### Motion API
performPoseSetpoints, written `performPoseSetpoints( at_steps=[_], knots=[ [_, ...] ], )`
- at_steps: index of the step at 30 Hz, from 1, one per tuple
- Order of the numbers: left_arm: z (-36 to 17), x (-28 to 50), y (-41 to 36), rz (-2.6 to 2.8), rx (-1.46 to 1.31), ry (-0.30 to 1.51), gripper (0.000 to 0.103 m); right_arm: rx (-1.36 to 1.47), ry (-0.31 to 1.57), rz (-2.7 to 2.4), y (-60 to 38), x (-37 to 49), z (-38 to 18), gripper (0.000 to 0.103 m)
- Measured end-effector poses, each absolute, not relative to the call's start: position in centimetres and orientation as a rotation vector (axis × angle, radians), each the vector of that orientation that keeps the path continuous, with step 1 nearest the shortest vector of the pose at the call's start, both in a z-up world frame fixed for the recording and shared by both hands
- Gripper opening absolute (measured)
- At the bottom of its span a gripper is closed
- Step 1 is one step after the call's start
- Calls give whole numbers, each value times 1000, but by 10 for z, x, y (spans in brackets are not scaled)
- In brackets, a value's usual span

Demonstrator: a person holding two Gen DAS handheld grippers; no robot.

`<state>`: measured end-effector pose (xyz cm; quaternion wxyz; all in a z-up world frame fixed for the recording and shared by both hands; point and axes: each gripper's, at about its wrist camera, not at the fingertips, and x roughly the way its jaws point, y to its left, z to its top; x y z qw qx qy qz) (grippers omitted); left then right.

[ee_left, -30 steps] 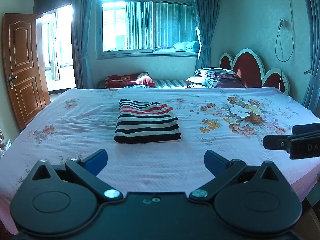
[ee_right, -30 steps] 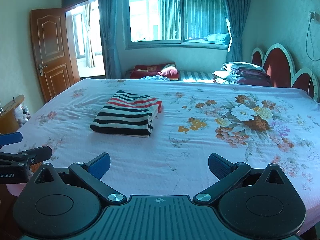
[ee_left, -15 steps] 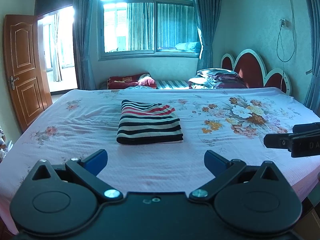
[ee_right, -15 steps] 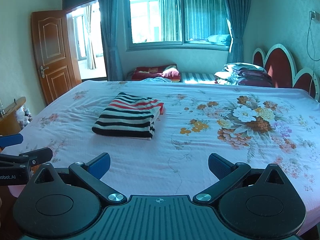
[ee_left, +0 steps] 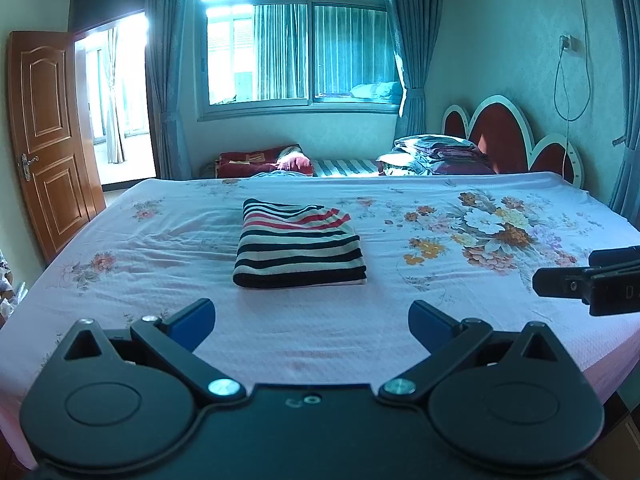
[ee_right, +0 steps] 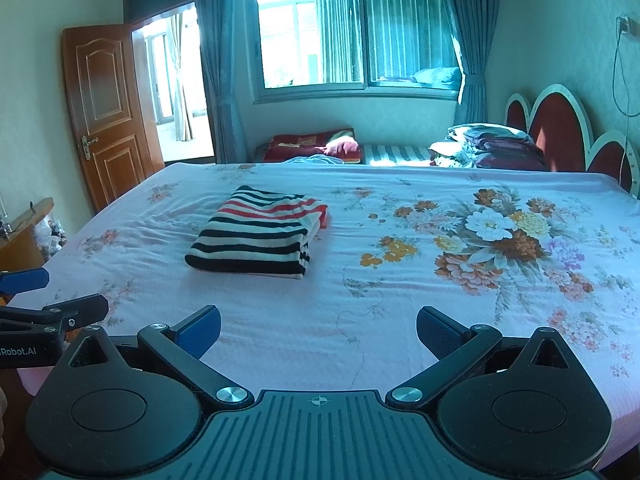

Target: Fold small clothes

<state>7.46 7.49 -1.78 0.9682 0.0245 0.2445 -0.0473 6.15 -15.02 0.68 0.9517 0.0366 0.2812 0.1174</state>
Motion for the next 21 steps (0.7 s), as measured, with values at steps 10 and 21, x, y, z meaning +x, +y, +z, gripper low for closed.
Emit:
performPoseSetpoints(
  at_steps=[10, 21],
  knots=[
    [-18, 73, 75, -97, 50, 494, 103, 66, 569, 247, -151, 60, 7, 103],
    [-16, 72, 69, -98, 55, 491, 103, 62, 567, 255, -150, 60, 7, 103]
  ],
)
